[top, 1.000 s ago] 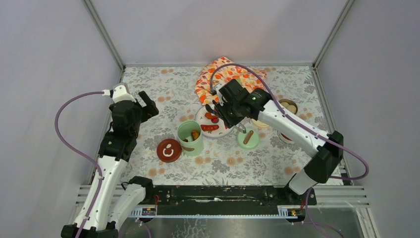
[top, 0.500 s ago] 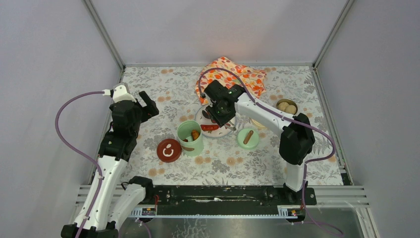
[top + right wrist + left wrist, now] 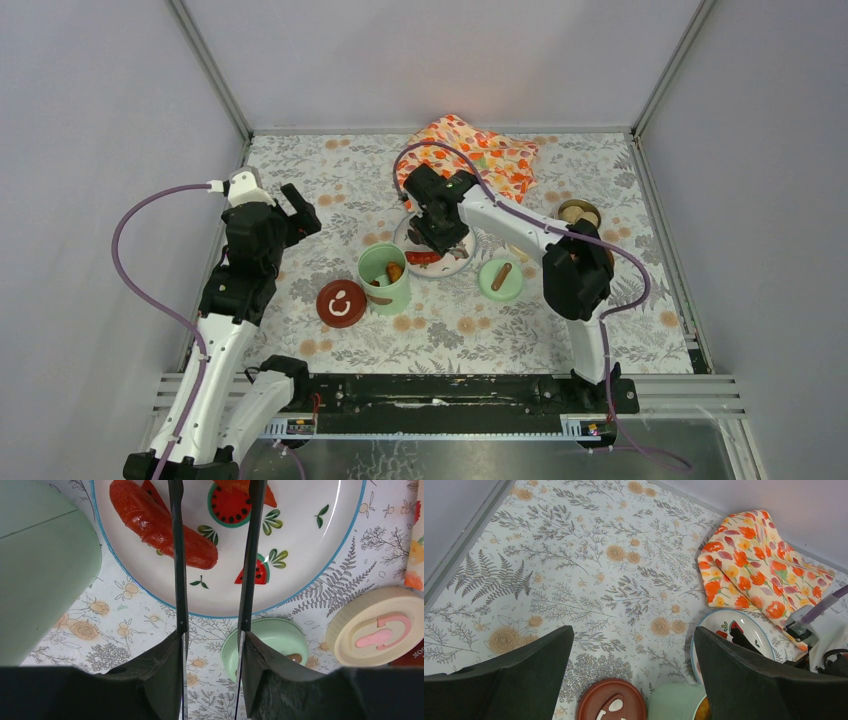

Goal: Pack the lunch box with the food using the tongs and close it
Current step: Pick up the fake food from the plate.

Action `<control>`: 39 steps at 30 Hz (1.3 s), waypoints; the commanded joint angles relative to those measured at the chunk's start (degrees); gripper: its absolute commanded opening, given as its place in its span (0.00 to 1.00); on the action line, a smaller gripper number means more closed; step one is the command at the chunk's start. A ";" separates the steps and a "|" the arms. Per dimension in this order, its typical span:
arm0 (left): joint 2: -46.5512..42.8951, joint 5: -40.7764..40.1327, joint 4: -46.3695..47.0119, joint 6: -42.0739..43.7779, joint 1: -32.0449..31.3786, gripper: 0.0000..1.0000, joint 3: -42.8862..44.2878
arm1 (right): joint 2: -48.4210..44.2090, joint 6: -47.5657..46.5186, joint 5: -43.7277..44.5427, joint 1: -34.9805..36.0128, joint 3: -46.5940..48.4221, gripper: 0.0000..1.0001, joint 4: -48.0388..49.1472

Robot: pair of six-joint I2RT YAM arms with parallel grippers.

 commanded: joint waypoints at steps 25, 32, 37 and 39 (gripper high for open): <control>-0.48 0.58 3.54 0.02 0.44 0.98 -0.39 | 3.45 -1.62 -4.81 -3.26 4.07 0.37 0.42; -0.11 0.72 3.53 0.02 0.44 0.98 -0.39 | -2.28 -0.87 -2.61 -3.29 0.91 0.26 0.88; 0.08 0.85 3.58 -0.01 0.44 0.98 -0.39 | -7.20 -0.35 -1.80 -3.27 -1.10 0.25 0.34; 0.24 0.89 3.57 0.00 0.44 0.98 -0.38 | -9.48 -0.12 -2.22 -3.29 -2.26 0.25 0.61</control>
